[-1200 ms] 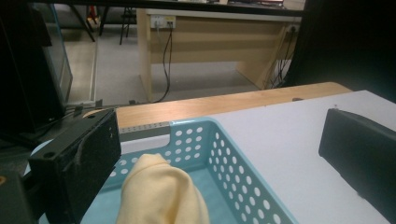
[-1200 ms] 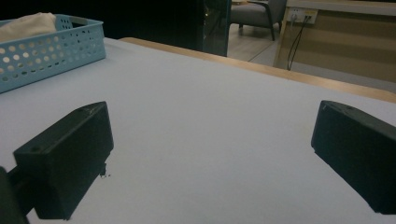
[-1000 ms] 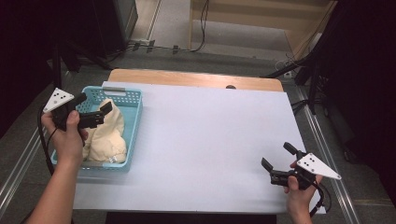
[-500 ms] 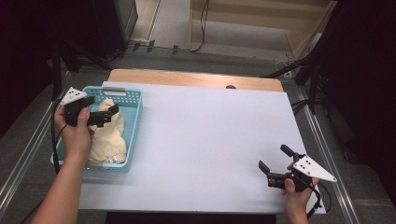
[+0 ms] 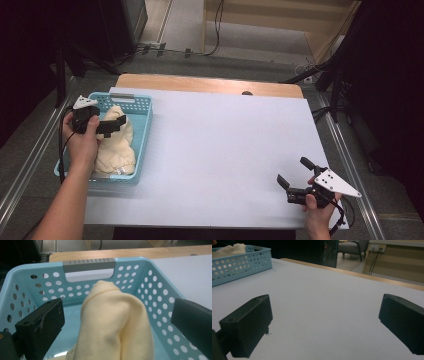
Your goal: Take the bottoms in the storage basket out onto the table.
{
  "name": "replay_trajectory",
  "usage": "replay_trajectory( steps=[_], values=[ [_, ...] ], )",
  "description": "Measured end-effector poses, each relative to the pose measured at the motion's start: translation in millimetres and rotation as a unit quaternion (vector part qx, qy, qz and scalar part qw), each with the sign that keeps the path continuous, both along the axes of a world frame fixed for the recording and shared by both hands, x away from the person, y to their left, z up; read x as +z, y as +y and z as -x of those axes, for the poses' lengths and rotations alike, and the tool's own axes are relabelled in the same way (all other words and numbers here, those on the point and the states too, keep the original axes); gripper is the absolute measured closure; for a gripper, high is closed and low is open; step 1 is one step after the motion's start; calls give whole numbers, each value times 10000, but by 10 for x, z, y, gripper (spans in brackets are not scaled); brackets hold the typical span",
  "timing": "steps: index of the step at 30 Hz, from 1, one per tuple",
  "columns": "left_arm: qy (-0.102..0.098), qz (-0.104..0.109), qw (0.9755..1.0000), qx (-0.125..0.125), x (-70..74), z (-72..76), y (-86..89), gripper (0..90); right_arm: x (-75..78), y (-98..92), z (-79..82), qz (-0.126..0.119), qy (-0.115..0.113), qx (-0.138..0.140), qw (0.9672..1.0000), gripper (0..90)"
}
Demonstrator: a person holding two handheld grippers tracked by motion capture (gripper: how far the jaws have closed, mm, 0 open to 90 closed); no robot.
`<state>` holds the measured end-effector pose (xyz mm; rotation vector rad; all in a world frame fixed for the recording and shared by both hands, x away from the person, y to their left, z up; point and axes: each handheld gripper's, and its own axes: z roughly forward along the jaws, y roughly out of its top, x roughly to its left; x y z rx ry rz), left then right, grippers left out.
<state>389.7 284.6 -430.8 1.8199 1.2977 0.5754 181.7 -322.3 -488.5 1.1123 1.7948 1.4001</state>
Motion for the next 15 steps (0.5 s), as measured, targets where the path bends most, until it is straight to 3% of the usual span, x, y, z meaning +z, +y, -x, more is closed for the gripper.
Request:
replay_trajectory(
  steps=[6,15],
  values=[
    [208,27,9998,27,-55,-10,53,0,-8,8,3,-8,22,31,10000,0],
    [535,-124,9985,15,-116,-51,33,0,-15,7,6,17,40,41,10000,0]
  ],
)
